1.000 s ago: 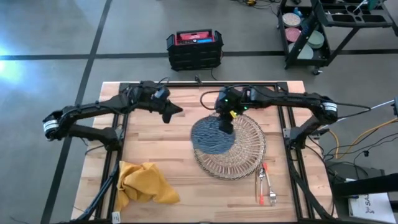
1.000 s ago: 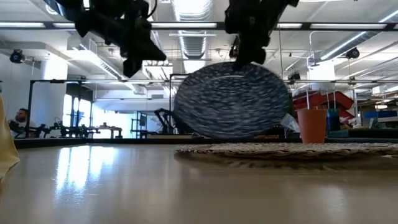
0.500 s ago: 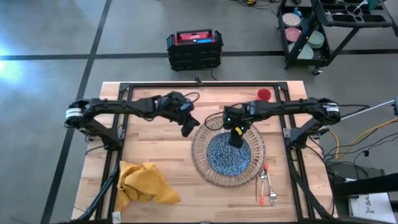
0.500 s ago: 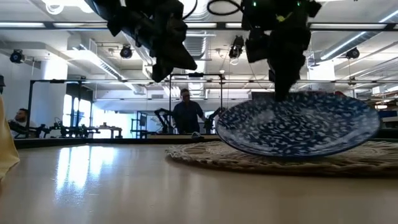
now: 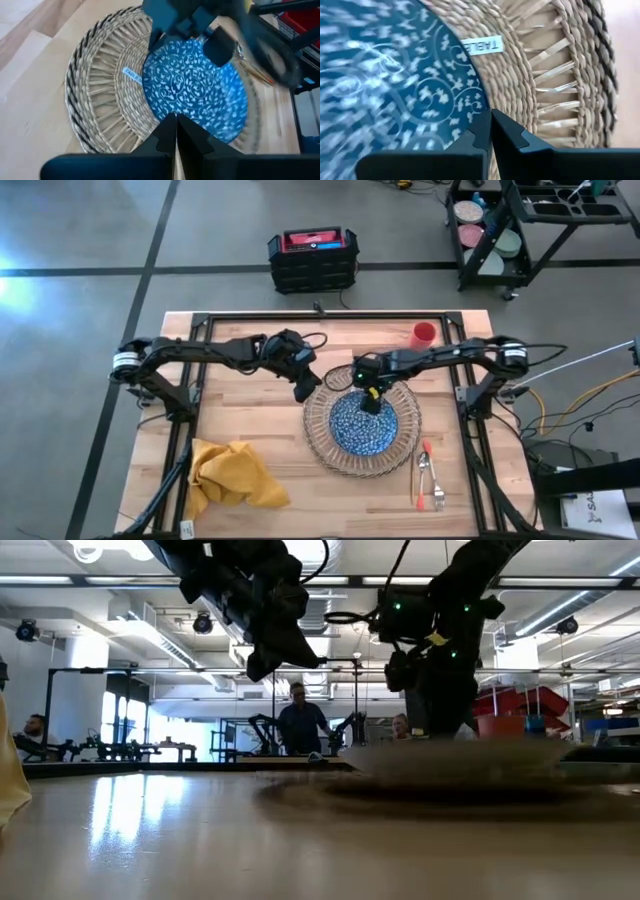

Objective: Set table place
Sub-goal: Put the blue and white patterned plate on the brown table mat, then move the brown table mat to the top center of the table

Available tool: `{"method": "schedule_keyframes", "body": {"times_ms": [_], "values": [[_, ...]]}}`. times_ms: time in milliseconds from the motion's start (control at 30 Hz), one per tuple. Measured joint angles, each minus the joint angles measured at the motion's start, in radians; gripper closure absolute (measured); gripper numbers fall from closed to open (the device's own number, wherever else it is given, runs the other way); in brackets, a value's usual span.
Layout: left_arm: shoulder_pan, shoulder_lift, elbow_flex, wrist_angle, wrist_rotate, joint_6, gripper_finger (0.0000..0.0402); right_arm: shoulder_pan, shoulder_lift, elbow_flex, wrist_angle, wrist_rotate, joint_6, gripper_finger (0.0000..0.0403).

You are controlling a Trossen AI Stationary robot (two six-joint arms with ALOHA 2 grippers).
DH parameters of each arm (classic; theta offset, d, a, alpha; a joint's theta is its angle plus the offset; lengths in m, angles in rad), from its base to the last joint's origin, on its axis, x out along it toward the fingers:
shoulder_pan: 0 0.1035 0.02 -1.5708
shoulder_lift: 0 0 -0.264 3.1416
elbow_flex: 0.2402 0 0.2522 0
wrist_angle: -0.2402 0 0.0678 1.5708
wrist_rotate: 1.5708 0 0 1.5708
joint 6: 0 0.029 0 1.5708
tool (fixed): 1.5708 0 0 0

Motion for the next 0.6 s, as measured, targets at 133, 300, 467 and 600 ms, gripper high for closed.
{"method": "schedule_keyframes", "body": {"times_ms": [133, 300, 467, 600], "values": [[-0.017, -0.004, 0.0, -0.073, -0.05, 0.007, 0.0401, -0.007, 0.079, 0.021, 0.073, -0.006, -0.015, 0.04], [-0.046, -0.011, -0.001, -0.229, -0.199, -0.003, 0.0401, -0.007, 0.151, 0.091, 0.078, -0.003, -0.019, 0.0401], [-0.074, -0.018, -0.002, -0.293, -0.276, -0.019, 0.0401, -0.005, 0.147, 0.131, 0.05, 0.001, -0.027, 0.0402], [-0.085, -0.024, -0.002, -0.284, -0.278, -0.02, 0.0401, -0.005, 0.125, 0.158, 0.058, 0.017, -0.038, 0.0402]]}}
